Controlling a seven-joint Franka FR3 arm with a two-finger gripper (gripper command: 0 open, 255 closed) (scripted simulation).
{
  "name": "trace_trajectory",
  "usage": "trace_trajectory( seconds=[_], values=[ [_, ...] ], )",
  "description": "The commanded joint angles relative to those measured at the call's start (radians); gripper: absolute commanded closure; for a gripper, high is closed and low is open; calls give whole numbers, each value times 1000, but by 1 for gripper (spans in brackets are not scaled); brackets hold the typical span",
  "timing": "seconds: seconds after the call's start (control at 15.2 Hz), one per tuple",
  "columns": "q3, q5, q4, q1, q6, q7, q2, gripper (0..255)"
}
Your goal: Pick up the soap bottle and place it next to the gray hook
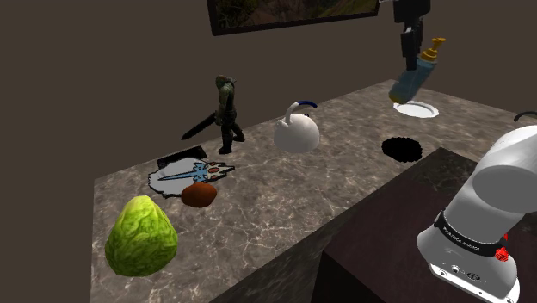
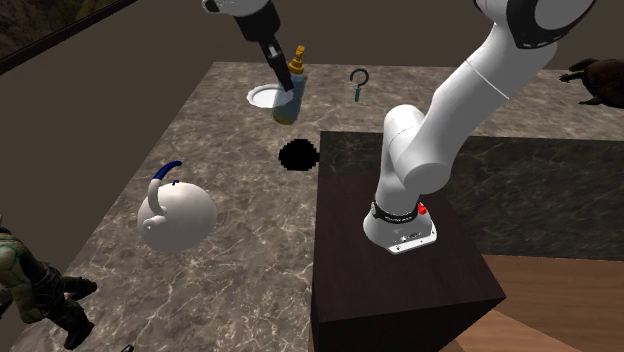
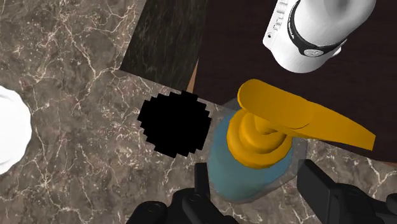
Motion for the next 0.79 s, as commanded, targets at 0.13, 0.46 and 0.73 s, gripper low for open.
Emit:
trace_trajectory(
  seconds=[0.13, 0.46, 0.73],
  values=[
    [-50, -53, -51, -24, -10, -70, -79, 255],
    [-131, -141, -112, -59, -19, -175, -180, 255],
    [-200, -220, -141, -89, -24, -263, -247, 255]
  ],
)
